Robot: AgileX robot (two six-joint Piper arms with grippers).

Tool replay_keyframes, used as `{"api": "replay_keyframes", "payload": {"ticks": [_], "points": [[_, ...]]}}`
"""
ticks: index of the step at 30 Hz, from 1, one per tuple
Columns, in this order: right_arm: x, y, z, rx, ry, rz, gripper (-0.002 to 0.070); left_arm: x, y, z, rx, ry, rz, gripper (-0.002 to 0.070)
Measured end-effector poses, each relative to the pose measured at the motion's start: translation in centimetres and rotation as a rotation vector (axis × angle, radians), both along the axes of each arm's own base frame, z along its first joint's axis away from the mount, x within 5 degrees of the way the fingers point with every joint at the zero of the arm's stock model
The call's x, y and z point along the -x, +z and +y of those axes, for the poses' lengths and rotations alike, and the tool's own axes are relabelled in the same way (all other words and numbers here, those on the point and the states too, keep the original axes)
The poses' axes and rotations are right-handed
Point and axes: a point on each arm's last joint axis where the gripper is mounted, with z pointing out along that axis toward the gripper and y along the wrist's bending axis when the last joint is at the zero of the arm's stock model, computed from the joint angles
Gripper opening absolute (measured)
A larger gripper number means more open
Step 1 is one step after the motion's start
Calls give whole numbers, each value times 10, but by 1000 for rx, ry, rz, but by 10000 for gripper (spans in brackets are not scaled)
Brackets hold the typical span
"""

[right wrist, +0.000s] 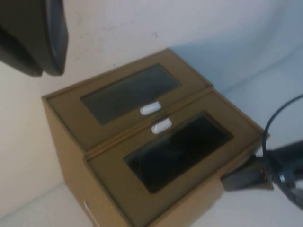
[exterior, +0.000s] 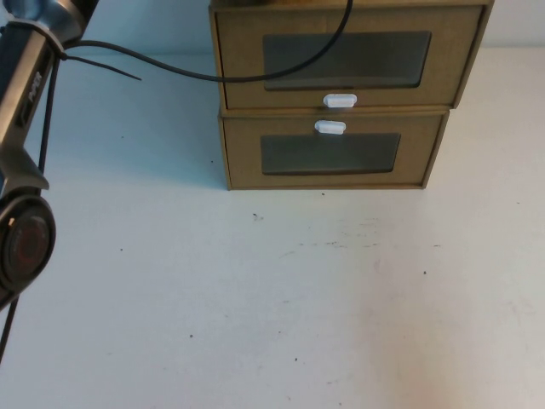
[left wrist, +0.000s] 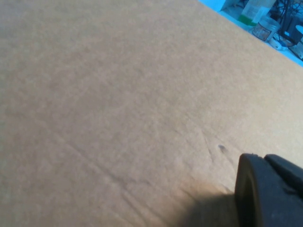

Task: Open the shoe box
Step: 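Pull the top drawer of the cardboard box fully open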

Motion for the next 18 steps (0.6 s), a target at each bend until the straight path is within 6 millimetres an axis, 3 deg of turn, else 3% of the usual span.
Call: {"api": "replay_keyframes", "payload": {"ticks": [7, 14, 18], "points": [[-38, 54, 5, 227, 138, 156, -13, 1, 0, 1, -1, -8, 12, -4], [-87, 83, 12, 333, 289, 261, -14, 2, 0, 0, -2, -21, 23, -4], [-110, 89, 28, 403, 403, 271, -13, 3, -1, 0, -2, -26, 28, -4]]}}
